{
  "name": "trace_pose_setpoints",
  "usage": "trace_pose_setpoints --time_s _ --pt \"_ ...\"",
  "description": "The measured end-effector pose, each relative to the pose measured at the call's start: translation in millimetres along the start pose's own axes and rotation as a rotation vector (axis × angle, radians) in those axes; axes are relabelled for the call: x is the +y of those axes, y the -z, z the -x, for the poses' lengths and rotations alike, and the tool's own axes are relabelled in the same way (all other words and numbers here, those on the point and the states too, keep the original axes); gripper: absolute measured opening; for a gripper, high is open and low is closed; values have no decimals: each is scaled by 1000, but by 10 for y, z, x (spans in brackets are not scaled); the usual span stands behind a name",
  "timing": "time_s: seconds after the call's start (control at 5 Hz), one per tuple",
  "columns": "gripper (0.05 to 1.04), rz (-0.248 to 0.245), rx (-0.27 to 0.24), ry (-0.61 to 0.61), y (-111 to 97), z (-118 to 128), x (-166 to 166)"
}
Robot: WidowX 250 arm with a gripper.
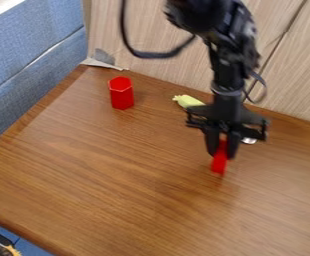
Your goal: Put the red cuboid object on the right side of the table
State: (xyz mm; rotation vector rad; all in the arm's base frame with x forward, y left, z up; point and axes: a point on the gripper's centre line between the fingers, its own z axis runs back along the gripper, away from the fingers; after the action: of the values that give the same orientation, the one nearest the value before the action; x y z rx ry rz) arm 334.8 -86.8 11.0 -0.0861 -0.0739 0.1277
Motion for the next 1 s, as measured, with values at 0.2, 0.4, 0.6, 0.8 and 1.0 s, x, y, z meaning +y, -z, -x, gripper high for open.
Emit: trace_pose_setpoints --time_s 0.2,0.4,0.6,0.8,1.0 --pt "272 -42 -20 25 180 -23 -164" --pt "333 -54 -48 22 195 -70 -179" --pt "509 -81 -42 1 238 -63 -135" --pt "814 -62 -67 -21 229 -42 -138" --pt "1009 -66 -98 -36 122 -44 -113"
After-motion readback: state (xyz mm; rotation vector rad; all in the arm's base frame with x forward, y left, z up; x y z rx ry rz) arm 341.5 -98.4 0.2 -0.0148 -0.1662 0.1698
